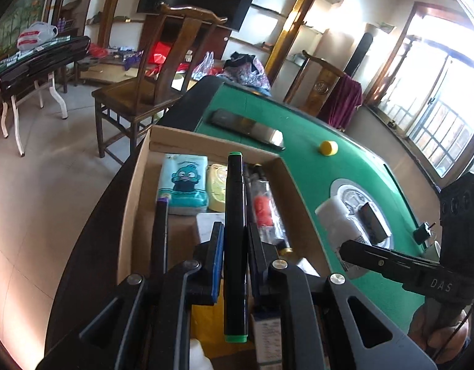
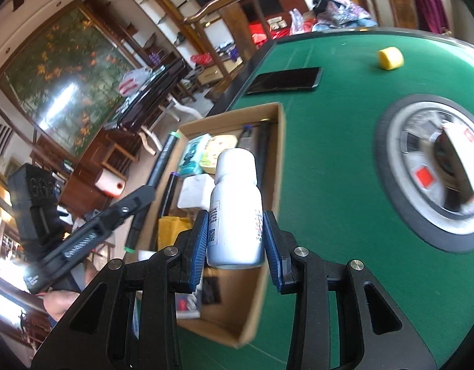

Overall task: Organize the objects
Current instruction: 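Carry the marker and white bottle over the tray and lower them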

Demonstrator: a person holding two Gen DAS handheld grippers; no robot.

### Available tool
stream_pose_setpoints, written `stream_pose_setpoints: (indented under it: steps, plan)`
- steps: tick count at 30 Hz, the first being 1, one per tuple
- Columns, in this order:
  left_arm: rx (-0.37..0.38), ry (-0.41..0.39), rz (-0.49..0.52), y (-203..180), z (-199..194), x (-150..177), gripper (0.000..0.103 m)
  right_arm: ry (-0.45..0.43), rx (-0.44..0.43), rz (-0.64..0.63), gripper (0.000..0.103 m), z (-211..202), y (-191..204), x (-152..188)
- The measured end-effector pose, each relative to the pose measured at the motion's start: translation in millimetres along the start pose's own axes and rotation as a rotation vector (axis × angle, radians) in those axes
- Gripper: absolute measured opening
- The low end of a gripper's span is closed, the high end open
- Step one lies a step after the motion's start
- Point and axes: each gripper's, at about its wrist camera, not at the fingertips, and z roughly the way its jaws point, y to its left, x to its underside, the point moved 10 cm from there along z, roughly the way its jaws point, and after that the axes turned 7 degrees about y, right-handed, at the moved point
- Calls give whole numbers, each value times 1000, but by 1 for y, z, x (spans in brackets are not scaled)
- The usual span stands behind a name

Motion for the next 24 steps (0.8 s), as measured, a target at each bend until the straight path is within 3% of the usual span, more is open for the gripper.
stream_pose_setpoints:
  steps: [10, 24]
  plan:
    - [-26, 35, -49, 25, 23, -5, 13, 39, 85, -5, 34, 49, 2, -21]
    - [-68, 53, -50, 30, 31, -5, 13, 44, 127, -9, 34, 67, -2, -30]
